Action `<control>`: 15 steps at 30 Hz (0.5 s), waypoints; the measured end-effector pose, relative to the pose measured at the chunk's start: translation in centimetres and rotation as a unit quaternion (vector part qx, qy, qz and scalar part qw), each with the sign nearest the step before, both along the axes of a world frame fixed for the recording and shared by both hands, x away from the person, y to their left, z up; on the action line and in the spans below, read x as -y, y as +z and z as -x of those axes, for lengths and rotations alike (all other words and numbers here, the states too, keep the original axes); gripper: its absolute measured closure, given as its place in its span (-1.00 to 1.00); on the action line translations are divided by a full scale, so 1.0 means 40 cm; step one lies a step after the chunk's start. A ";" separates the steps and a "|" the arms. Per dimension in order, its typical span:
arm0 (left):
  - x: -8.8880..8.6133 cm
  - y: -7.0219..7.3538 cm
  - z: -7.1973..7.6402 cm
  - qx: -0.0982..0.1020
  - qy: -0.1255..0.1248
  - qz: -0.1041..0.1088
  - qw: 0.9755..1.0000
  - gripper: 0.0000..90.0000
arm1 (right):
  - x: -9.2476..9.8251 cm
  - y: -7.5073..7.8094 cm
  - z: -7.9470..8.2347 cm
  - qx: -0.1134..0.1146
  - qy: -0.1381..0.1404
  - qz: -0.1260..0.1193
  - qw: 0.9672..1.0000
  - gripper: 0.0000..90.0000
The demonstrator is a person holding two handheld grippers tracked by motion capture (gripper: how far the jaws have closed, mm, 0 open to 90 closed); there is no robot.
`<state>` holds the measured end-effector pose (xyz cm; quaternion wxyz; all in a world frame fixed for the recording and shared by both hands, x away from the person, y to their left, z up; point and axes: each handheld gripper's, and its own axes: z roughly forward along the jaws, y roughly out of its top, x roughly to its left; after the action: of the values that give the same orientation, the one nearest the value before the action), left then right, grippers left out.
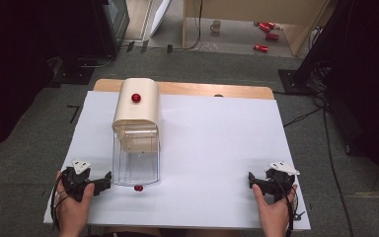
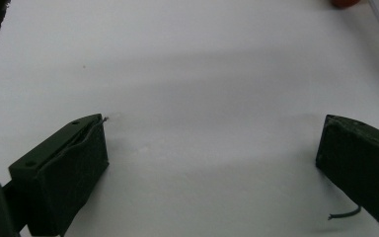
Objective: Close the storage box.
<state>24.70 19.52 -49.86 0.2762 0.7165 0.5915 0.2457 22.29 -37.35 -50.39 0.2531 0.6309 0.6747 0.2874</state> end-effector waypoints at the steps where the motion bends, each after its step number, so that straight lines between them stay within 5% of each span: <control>1: 0.000 0.000 0.000 0.000 0.000 -0.001 1.000 -1.00 | 0.000 0.000 0.000 0.000 0.000 0.000 1.000 -1.00; 10: 0.000 0.000 0.000 0.000 0.000 0.000 1.000 -1.00 | -0.008 0.003 0.009 0.005 -0.016 0.001 1.000 -0.94; 15: 0.000 0.000 0.000 0.000 0.000 0.000 1.000 -1.00 | -0.039 0.021 0.027 0.029 -0.024 -0.002 0.999 -0.94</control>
<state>24.71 19.52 -49.86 0.2761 0.7165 0.5916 0.2455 21.20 -35.80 -49.56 0.2783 0.6386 0.6511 0.3012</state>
